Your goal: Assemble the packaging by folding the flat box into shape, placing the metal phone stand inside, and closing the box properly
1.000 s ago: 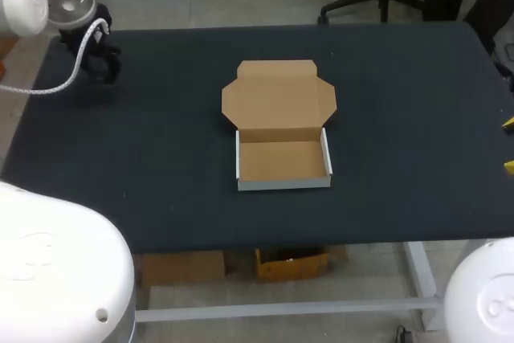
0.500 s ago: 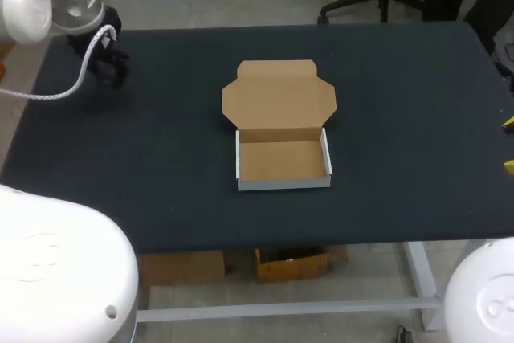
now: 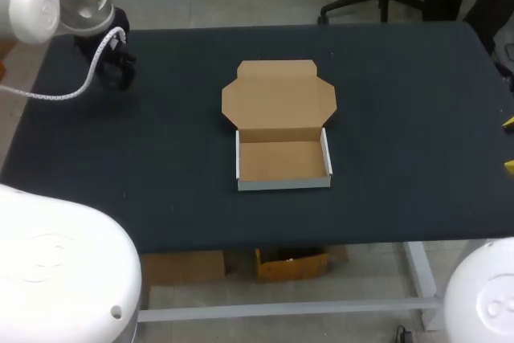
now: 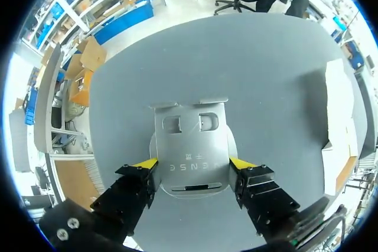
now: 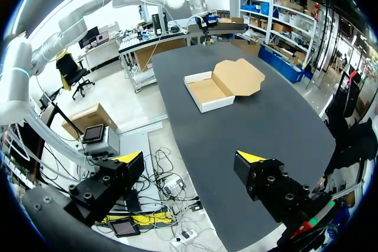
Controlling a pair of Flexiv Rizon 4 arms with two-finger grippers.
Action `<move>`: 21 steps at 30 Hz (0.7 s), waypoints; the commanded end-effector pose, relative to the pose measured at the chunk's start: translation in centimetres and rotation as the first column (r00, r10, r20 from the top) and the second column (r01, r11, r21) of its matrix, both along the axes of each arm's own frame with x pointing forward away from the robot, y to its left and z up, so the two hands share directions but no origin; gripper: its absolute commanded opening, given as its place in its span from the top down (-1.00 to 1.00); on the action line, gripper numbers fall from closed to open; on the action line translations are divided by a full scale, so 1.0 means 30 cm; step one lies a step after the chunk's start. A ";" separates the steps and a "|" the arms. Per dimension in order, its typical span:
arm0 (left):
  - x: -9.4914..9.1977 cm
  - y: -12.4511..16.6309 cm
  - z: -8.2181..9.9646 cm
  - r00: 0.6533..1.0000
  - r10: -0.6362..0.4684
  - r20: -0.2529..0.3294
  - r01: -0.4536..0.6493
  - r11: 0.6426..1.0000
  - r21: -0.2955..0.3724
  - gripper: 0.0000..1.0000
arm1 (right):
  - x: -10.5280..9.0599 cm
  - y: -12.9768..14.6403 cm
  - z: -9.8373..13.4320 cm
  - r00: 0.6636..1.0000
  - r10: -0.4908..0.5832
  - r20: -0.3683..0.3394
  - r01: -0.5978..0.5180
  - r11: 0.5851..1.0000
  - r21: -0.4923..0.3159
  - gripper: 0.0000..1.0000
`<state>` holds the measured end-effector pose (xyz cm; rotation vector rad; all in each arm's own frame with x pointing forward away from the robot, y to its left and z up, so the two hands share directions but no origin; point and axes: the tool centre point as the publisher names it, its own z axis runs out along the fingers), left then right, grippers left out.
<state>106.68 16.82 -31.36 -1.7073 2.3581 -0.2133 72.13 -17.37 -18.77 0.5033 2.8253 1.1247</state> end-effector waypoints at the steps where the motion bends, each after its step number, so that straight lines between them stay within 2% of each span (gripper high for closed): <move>1: -0.002 -0.003 0.005 1.000 0.004 0.000 -0.004 1.000 0.007 1.00 | -0.004 -0.003 0.003 1.000 0.001 0.001 -0.001 1.000 0.002 -1.00; 6: -0.012 -0.012 0.013 1.000 0.001 0.008 -0.001 1.000 0.012 1.00 | 0.004 -0.003 0.005 1.000 -0.003 0.010 0.003 1.000 -0.002 -1.00; 13: -0.063 -0.089 0.031 0.998 -0.065 0.014 0.064 0.998 0.012 1.00 | 0.036 0.011 -0.013 0.998 -0.008 0.063 0.007 1.000 0.004 -1.00; 21: -0.104 -0.147 0.054 0.996 -0.090 0.015 0.090 0.995 0.031 1.00 | 0.083 0.036 -0.038 0.999 -0.035 0.034 0.036 0.999 -0.026 -1.00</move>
